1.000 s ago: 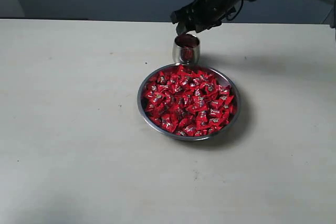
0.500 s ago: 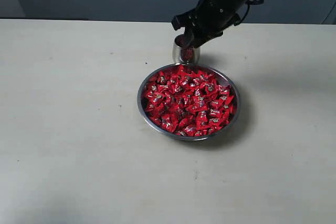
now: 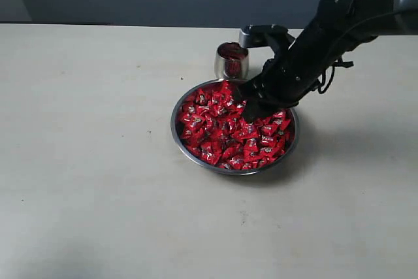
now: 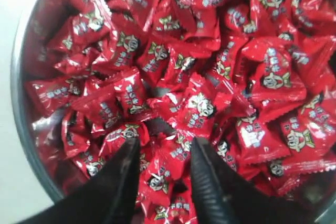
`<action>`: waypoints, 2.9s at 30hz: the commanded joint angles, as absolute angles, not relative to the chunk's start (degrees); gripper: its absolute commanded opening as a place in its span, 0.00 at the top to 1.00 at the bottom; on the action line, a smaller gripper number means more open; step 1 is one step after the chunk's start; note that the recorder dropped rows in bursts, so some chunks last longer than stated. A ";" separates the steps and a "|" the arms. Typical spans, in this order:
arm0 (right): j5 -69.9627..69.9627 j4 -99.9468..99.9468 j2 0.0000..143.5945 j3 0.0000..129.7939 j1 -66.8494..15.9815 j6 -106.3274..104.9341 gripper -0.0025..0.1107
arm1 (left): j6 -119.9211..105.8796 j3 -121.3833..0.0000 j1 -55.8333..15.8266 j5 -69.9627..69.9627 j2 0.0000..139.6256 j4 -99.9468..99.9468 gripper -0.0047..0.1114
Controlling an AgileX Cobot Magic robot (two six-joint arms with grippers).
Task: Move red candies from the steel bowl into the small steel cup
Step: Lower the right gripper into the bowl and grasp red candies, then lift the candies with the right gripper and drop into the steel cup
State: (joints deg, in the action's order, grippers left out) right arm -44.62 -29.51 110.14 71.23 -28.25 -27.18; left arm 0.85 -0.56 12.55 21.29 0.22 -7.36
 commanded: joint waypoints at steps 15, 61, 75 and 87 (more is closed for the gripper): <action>-34.54 -34.52 115.20 69.33 -28.17 -28.53 0.50 | 1.07 -0.22 12.49 20.97 0.00 -7.09 0.96; -33.15 -17.48 129.50 107.63 -28.06 -14.41 0.99 | 1.07 -0.22 12.49 20.97 0.00 -7.09 0.96; -39.05 -16.50 131.66 111.26 -28.06 -14.41 0.52 | 1.07 -0.22 12.49 20.97 0.00 -7.09 0.96; -54.93 -17.87 124.64 109.41 -28.06 -14.41 0.85 | 1.07 -0.22 12.49 20.97 0.00 -7.09 0.96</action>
State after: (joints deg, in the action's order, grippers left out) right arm -51.70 -17.09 126.43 110.63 -28.25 -14.26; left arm 0.85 -0.56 12.55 21.29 0.22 -7.36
